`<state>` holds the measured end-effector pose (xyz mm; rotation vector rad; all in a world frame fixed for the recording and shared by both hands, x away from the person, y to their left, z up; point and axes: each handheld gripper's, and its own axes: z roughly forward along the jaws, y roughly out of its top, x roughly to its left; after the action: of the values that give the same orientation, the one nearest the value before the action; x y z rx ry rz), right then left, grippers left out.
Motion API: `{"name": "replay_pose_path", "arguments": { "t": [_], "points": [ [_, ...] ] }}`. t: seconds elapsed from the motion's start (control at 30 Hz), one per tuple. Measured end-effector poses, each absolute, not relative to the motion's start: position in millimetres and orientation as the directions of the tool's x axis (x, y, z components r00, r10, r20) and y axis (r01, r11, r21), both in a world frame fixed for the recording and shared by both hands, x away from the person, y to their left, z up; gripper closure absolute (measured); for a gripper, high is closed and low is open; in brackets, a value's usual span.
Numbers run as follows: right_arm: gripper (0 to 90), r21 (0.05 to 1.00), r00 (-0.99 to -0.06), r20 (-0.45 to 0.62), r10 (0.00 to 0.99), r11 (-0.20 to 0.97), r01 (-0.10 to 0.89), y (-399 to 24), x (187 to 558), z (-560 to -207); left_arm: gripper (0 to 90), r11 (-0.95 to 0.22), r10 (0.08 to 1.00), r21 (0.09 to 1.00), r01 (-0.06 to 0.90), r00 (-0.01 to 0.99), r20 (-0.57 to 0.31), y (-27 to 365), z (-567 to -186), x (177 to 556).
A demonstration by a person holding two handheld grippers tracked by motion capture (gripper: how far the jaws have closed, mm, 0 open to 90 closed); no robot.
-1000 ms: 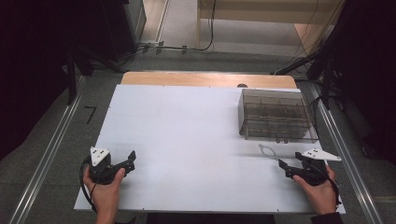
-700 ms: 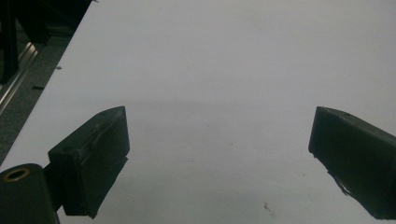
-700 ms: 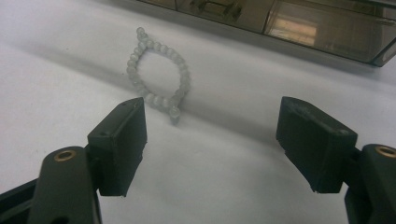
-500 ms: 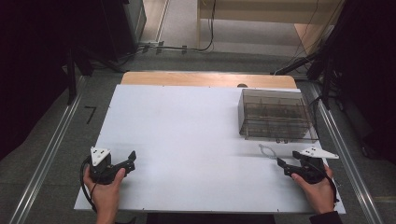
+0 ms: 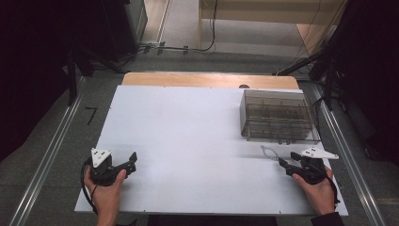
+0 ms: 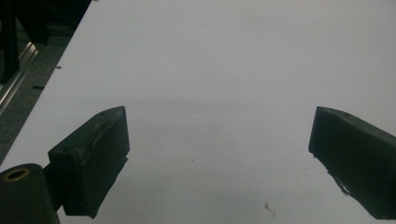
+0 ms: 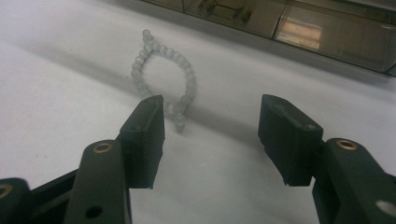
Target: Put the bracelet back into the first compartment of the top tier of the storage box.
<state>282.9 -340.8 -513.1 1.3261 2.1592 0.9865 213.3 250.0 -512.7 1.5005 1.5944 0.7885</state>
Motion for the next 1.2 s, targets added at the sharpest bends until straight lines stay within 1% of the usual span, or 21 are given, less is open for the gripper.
{"name": "replay_pose_path", "arguments": {
  "t": [0.13, 0.23, 0.27, 0.4, 0.57, 0.67, 0.93, 1.03, 1.13, 1.2],
  "points": [
    [47.5, 0.749, -0.466, 0.015, 0.885, 0.298, 0.591, -340.4, 283.9, -513.5, 5.4, 0.105, 0.991, 0.860, 0.500, 0.015, -0.130, 249.9, -512.7, 213.3],
    [48.5, 0.749, -0.467, 0.015, 0.884, 0.300, 0.591, -339.7, 284.3, -513.6, 5.4, 0.106, 0.991, 0.860, 0.499, 0.016, -0.131, 250.0, -512.8, 213.2],
    [51.2, 0.744, -0.469, 0.011, 0.883, 0.307, 0.594, -338.9, 285.0, -514.0, 5.4, 0.108, 0.991, 0.860, 0.498, 0.015, -0.133, 250.2, -512.9, 213.3],
    [56.3, 0.737, -0.476, 0.005, 0.879, 0.319, 0.597, -336.8, 286.6, -515.8, 5.4, 0.109, 0.991, 0.860, 0.499, 0.015, -0.134, 250.4, -512.9, 213.3],
    [65.6, 0.734, -0.476, 0.006, 0.880, 0.319, 0.599, -334.8, 287.7, -515.5, 5.4, 0.111, 0.991, 0.860, 0.499, 0.015, -0.136, 250.4, -512.9, 213.3],
    [69.4, 0.734, -0.477, 0.002, 0.879, 0.323, 0.598, -333.8, 287.9, -515.5, 5.4, 0.112, 0.990, 0.859, 0.500, 0.014, -0.137, 250.5, -513.1, 213.5],
    [73.8, 0.735, -0.492, -0.002, 0.871, 0.335, 0.590, -332.7, 287.7, -515.8, 5.4, 0.115, 0.990, 0.858, 0.501, 0.012, -0.140, 250.8, -513.3, 213.5],
    [79.4, 0.736, -0.497, -0.002, 0.867, 0.338, 0.586, -333.1, 287.6, -515.9, 5.4, 0.115, 0.990, 0.857, 0.501, 0.012, -0.140, 250.9, -513.4, 213.6],
    [80.5, 0.737, -0.502, -0.005, 0.865, 0.343, 0.583, -333.0, 287.7, -516.0, 5.4, 0.115, 0.990, 0.857, 0.502, 0.013, -0.141, 251.1, -513.4, 213.6],
    [82.7, 0.737, -0.502, -0.007, 0.865, 0.344, 0.582, -333.2, 287.6, -516.0, 5.4, 0.115, 0.990, 0.857, 0.502, 0.013, -0.140, 251.2, -513.3, 213.5]
  ]
}}
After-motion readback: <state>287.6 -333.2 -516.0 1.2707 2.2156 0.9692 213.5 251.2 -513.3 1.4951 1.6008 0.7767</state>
